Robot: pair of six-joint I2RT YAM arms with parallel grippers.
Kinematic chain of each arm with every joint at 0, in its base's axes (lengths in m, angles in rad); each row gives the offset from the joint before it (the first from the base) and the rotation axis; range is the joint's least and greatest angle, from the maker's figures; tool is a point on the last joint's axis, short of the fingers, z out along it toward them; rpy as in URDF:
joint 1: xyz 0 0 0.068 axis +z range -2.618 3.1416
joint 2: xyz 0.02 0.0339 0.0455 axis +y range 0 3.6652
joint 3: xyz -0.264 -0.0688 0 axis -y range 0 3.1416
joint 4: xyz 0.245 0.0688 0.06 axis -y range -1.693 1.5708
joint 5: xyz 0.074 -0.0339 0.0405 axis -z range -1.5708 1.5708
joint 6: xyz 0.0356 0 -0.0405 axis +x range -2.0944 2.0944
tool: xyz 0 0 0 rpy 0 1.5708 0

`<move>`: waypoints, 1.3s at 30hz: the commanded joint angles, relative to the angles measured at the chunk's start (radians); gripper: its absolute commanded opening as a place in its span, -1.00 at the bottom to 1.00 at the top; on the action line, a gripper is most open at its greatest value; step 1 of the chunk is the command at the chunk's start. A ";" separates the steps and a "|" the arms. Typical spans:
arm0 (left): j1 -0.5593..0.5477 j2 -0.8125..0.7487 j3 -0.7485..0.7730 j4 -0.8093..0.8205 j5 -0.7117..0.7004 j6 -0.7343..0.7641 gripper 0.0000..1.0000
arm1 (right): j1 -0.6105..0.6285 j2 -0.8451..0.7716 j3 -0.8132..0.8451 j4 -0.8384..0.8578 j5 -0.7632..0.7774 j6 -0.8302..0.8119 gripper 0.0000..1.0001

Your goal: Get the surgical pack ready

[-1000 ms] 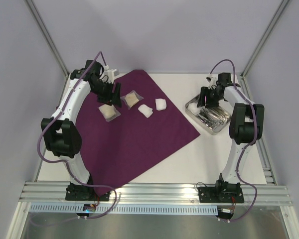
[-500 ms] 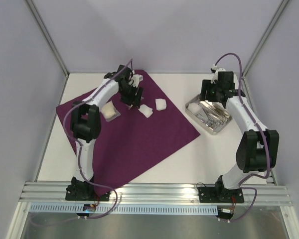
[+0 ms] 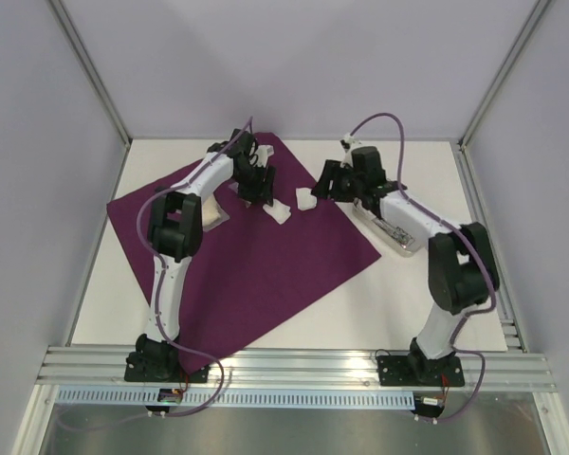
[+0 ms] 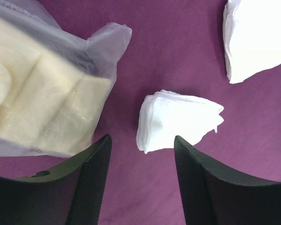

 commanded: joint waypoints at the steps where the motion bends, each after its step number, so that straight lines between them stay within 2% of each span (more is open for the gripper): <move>1: -0.003 -0.027 0.018 0.012 0.018 -0.017 0.27 | 0.072 0.173 0.121 0.114 -0.052 0.131 0.20; 10: -0.003 -0.035 -0.008 0.008 0.018 -0.008 0.10 | 0.150 0.449 0.362 0.025 0.024 0.175 0.18; 15: -0.005 -0.027 -0.014 0.012 0.018 0.003 0.03 | 0.152 0.472 0.357 0.032 0.079 0.194 0.16; 21: -0.005 -0.016 -0.012 0.009 0.018 0.005 0.02 | 0.155 0.543 0.380 0.019 0.018 0.217 0.11; 26: -0.005 -0.009 -0.008 0.012 0.009 0.005 0.01 | 0.161 0.569 0.383 0.032 -0.037 0.233 -0.03; 29: -0.005 -0.004 -0.006 0.012 0.008 0.000 -0.02 | 0.161 0.573 0.388 0.037 -0.063 0.243 -0.17; 39: -0.005 0.005 -0.005 0.011 0.001 0.001 -0.08 | 0.170 0.552 0.385 0.031 -0.106 0.244 -0.31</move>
